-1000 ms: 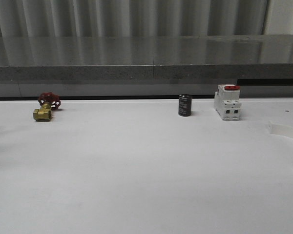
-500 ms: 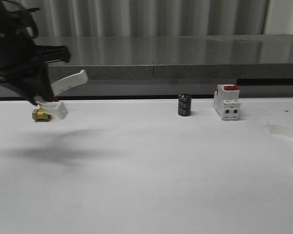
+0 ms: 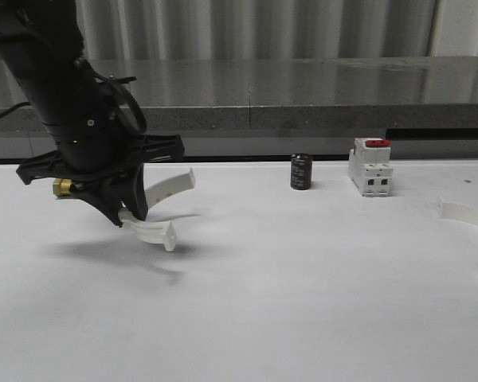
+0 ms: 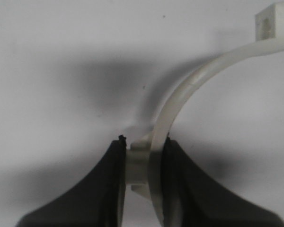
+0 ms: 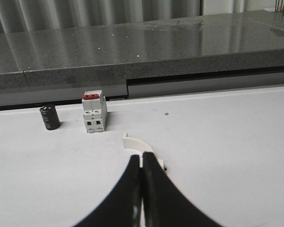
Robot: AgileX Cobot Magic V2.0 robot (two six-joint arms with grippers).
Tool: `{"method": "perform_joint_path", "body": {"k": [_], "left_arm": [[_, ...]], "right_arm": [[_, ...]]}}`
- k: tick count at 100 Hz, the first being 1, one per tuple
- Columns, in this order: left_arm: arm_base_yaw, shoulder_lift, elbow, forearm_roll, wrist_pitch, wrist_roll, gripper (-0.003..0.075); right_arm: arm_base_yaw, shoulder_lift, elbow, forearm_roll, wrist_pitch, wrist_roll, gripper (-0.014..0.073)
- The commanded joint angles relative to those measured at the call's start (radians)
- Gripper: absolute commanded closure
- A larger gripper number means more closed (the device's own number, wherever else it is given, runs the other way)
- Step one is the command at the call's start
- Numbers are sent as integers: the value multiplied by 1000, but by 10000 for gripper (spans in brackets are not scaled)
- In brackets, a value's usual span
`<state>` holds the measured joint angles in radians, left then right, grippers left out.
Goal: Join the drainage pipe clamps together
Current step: 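Lift the clamp half with the left gripper and set it down centrally, then open the left gripper and raise it away from the clamp half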
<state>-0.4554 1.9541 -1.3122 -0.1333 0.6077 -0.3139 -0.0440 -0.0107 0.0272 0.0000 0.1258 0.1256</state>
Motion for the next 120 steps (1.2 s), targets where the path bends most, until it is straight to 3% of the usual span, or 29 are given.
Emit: {"method": "perform_joint_path", "body": {"k": [1,54,66,73,81,91,98,120], "left_arm": [[-20,-32,-42,0,-29,-16,739],[-31,21,-46,2,-28,-16,724],[-31,21,-46,2,-28,-16,598],[-31,21,-46,2,-28,-16,469],[-31,21,-46,2,-28,-16,266],[-31,21,-46,2,-28,-16,85],[-31,21,-46,2,-28,-16,37],[-31,-31,-46,6,-26,27,50]], "right_arm": [[-7,-20,-15,5,-82,-5,662],[-7,-20,-15,5,-82,-5,662],[-7,-20,-15,5,-82,-5,662],[-7,-20,-15,5,-82,-5,662],[-7,-20,-15,5,-82,-5,662],[-7,-20,-15,5,-82,-5,662],[-7,-20,-15,5,-82,-5,662],[-7,-20,-15,5,-82,-5,662]]}}
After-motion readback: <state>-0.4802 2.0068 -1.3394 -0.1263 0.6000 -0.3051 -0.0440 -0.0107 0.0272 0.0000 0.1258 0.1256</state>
